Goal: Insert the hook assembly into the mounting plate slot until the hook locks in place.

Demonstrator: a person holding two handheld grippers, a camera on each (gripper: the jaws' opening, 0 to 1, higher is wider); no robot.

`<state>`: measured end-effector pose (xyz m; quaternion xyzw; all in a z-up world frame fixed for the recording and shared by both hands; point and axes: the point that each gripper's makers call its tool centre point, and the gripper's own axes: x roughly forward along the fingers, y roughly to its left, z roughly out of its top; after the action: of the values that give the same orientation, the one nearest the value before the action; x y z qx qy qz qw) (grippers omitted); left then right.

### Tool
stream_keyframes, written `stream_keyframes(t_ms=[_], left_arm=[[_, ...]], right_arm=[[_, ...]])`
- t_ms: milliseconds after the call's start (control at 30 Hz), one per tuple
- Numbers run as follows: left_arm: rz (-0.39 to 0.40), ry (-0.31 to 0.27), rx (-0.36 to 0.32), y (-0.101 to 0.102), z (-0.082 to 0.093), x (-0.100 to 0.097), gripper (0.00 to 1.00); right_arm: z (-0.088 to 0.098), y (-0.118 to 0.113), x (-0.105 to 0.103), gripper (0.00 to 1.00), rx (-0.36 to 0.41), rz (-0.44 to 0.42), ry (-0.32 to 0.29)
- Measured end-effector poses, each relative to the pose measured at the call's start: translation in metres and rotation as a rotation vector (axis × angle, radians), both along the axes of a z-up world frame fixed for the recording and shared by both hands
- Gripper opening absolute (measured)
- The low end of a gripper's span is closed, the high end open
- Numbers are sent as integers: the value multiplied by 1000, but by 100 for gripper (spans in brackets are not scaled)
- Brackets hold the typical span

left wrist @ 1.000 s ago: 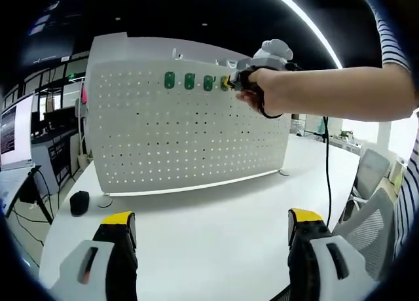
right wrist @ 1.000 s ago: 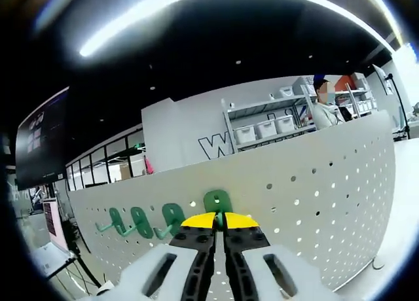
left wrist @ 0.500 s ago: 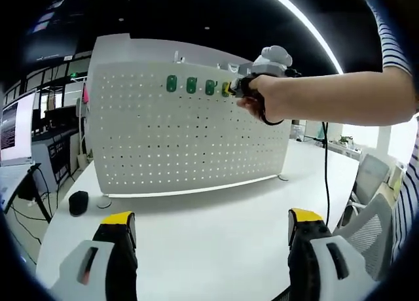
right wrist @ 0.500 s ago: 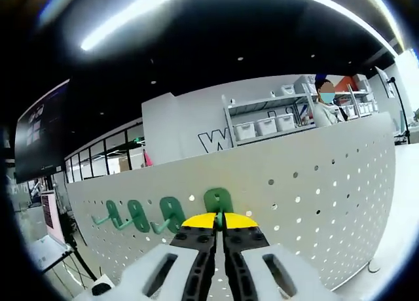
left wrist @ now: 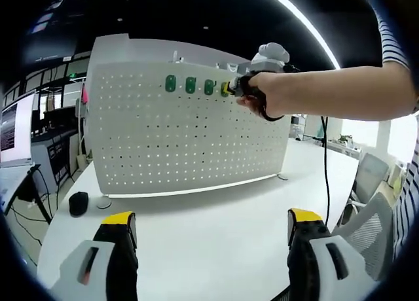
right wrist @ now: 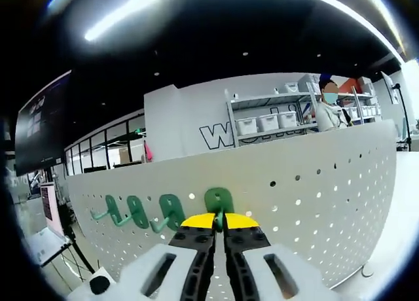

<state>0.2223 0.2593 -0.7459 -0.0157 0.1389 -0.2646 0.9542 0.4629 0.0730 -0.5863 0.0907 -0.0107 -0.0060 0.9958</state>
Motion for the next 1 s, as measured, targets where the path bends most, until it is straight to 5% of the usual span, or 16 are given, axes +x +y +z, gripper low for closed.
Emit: stream_keyframes(t_ms=[367, 500, 1000], left_arm=[[2, -6, -12, 1, 2, 0, 98], [6, -7, -18, 2, 3, 0, 98], [-8, -13, -16, -1, 4, -1, 99]], right_arm=[[22, -7, -8, 16, -8, -2, -26], [20, 3, -15, 20, -130, 65, -5], [-43, -33, -75, 45, -279, 79, 166]])
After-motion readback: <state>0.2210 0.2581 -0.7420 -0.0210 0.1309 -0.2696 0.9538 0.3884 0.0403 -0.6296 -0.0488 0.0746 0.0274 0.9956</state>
